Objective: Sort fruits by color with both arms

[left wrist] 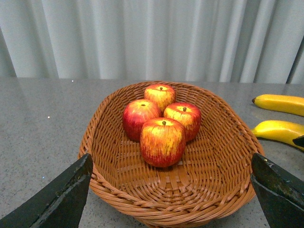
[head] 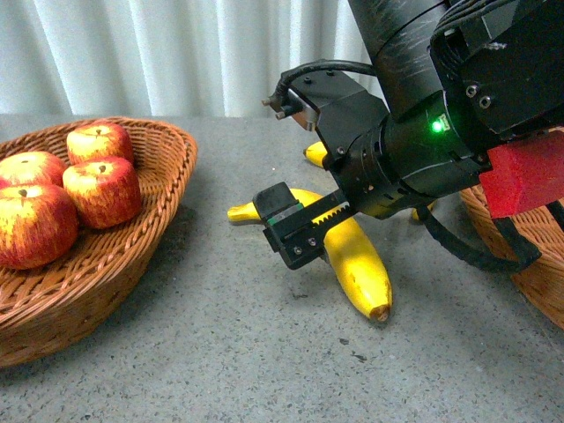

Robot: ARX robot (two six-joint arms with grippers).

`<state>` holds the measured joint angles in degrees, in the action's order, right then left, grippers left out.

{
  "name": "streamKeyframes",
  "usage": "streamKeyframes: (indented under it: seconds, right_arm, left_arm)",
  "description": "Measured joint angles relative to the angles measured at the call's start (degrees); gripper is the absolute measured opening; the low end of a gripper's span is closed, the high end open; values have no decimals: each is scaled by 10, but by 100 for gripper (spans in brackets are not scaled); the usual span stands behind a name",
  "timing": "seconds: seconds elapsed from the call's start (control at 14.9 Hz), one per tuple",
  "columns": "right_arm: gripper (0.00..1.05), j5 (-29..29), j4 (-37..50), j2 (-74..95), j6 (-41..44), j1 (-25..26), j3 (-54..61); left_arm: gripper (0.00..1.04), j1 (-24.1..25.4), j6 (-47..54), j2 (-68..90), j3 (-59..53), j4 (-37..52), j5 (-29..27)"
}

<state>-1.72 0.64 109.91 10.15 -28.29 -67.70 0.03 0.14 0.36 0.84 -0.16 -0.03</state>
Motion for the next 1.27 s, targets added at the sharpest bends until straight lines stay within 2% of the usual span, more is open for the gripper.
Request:
streamKeyframes:
  seconds: [0.27,0.54,0.6,0.67,0.8,0.94,1.07,1.2,1.27]
  right_arm:
    - [97,-5,-31,25,4,3,-5]
    - [51,12,-14,25,13,9,-1]
    - [40,31,-9,21,4,20,-5]
    - [37,61,23,11,-18,38,-6]
    - [36,114,56,-37,-75,86,-24]
    - [36,158,84,-113,-116,157,-36]
    - [36,174,85,-150,-105,230,-24]
    - [36,172,65,-152,-37,308,21]
    - [36,172,65,-152,-30,313,26]
  left_arm:
    - [98,0,0,0,0,0,0]
    - [98,0,0,0,0,0,0]
    - [98,0,0,0,0,0,0]
    - [98,0,0,0,0,0,0]
    - [98,0,0,0,0,0,0]
    - [98,0,0,0,0,0,0]
    - [98,0,0,0,0,0,0]
    - [98,0,0,0,0,0,0]
    - [98,0,0,0,0,0,0]
